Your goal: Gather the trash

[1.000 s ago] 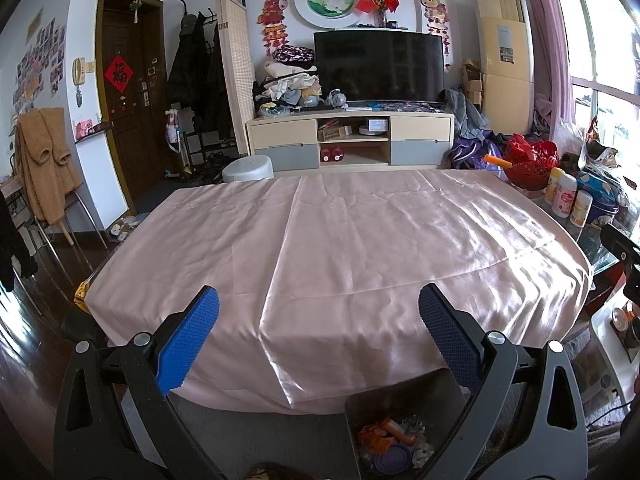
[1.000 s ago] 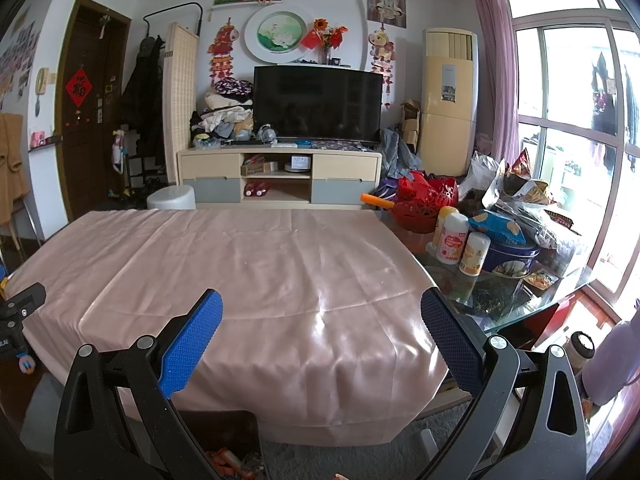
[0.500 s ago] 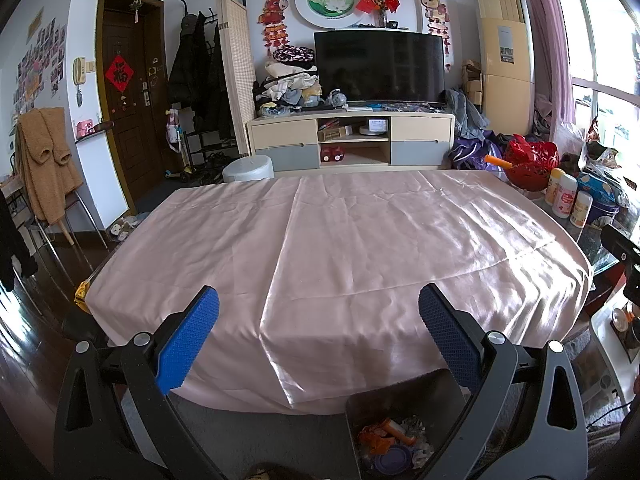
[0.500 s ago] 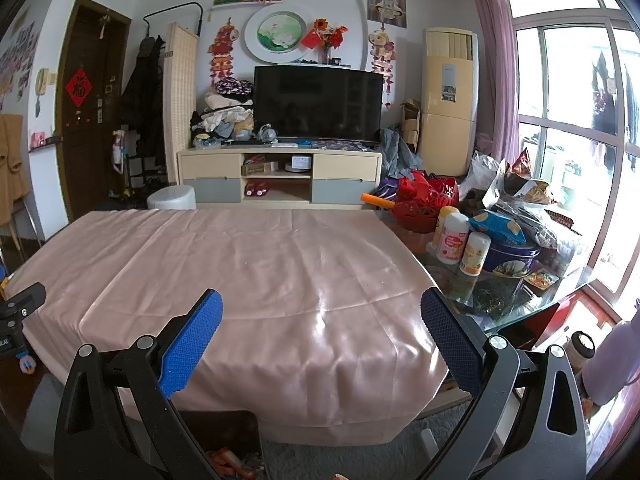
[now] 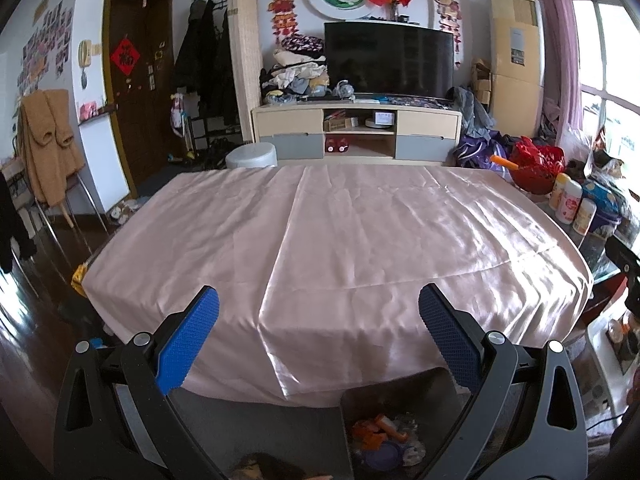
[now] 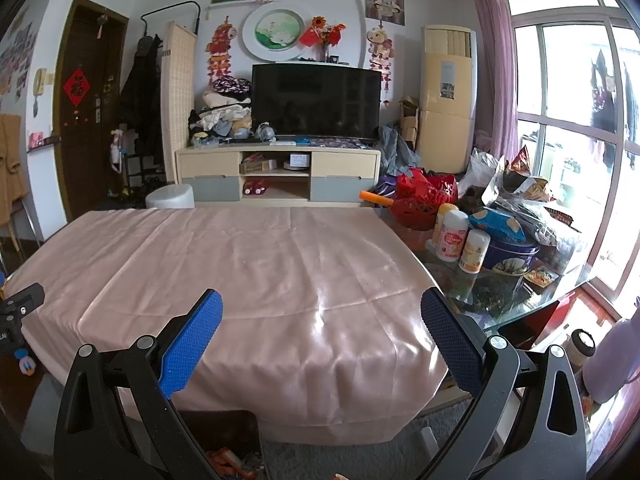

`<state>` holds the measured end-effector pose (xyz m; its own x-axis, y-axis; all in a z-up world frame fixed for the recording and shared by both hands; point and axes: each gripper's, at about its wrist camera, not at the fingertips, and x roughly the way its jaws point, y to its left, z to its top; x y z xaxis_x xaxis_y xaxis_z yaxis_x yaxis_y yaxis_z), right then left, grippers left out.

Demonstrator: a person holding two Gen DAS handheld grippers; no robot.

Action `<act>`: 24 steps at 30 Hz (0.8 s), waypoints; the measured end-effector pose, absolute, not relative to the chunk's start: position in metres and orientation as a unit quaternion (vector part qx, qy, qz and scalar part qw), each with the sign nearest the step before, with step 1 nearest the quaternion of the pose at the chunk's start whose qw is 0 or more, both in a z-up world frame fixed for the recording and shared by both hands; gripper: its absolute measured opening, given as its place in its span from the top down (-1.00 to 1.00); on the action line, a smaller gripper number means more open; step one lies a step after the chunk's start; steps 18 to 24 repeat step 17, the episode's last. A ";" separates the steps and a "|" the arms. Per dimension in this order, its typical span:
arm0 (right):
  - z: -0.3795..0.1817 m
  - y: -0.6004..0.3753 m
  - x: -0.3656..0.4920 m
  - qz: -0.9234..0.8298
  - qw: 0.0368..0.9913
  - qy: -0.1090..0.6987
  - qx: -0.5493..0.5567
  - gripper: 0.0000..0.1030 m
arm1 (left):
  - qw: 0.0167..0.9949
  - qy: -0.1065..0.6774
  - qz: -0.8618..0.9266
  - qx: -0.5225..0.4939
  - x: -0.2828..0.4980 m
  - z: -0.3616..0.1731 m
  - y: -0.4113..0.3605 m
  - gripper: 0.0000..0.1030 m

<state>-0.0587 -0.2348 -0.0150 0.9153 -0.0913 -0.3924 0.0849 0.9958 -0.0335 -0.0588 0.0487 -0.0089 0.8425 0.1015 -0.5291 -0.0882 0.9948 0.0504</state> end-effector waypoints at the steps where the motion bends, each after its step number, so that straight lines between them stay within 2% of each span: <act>1: -0.015 -0.237 -0.059 -0.046 0.978 0.201 -0.006 -0.93 | 0.960 0.277 0.050 0.008 -0.059 -0.009 0.050 -0.84; 24: -0.021 -0.242 -0.053 -0.050 0.976 0.213 0.001 -0.93 | 0.958 0.281 0.052 0.010 -0.056 -0.010 0.047 -0.84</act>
